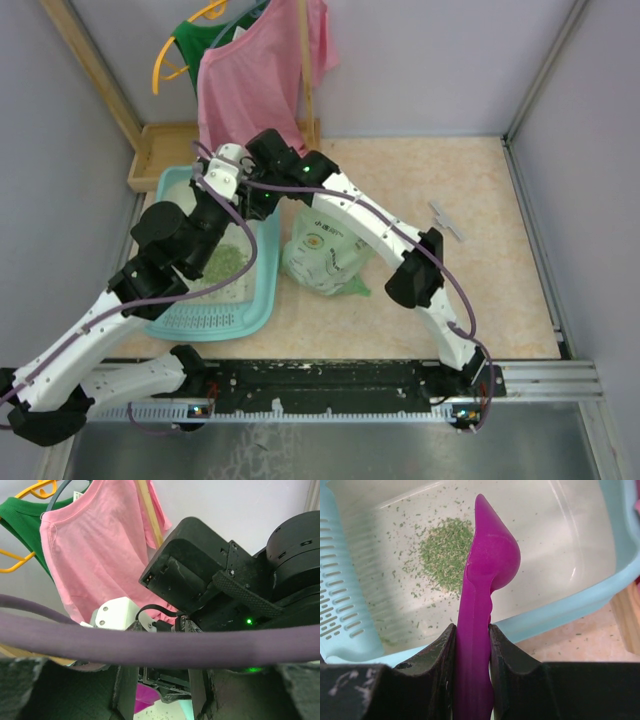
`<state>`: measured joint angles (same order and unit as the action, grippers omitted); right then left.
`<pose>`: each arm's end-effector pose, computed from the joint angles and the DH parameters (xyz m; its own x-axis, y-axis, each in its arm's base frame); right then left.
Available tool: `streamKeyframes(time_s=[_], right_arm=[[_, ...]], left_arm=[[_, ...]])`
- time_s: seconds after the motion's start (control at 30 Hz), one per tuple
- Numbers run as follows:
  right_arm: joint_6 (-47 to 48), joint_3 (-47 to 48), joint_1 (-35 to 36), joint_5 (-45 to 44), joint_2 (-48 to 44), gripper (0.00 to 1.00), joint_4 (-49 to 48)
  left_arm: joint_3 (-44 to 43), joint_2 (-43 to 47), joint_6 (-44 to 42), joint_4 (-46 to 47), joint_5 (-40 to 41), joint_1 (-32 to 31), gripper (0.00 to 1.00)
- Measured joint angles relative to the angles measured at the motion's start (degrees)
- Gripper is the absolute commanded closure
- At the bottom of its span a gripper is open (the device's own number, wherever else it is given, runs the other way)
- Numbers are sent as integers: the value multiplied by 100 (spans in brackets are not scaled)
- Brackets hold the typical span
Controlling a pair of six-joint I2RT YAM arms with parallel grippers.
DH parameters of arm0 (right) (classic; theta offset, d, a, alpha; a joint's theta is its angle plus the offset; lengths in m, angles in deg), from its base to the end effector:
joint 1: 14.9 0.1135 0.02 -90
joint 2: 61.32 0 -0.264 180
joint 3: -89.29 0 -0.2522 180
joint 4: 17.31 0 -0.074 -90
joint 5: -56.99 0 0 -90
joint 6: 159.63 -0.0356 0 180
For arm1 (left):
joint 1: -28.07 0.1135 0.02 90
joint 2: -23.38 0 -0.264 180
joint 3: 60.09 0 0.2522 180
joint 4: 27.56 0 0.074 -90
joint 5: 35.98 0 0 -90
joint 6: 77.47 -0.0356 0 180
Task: Fill the litter box with clean litter
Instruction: Pour the cat litter into the litter box.
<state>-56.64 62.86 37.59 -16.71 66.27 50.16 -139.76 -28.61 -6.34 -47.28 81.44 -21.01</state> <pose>0.2897 0.3938 0.3615 -0.1932 -0.6059 -0.7717 -0.9573 0.2888 0.0128 0.1338 -0.1293 0.4533 0.2061 0.2005 -0.9578 0.3227 0.9101 0.2600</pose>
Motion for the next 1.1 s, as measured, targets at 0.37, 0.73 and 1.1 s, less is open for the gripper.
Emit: streamKeyframes(time_s=[0.37, 0.73, 1.1], right_arm=[[31, 4, -59, -476, -345, 100, -245], [0, 26, -199, -863, -697, 100, -350], [151, 245, -745, -1526, -973, 100, -483]], left_arm=[[0, -26, 70, 0, -109, 0, 54], [0, -116, 114, 26, -319, 0, 54], [-96, -306, 127, 46, -546, 0, 53]])
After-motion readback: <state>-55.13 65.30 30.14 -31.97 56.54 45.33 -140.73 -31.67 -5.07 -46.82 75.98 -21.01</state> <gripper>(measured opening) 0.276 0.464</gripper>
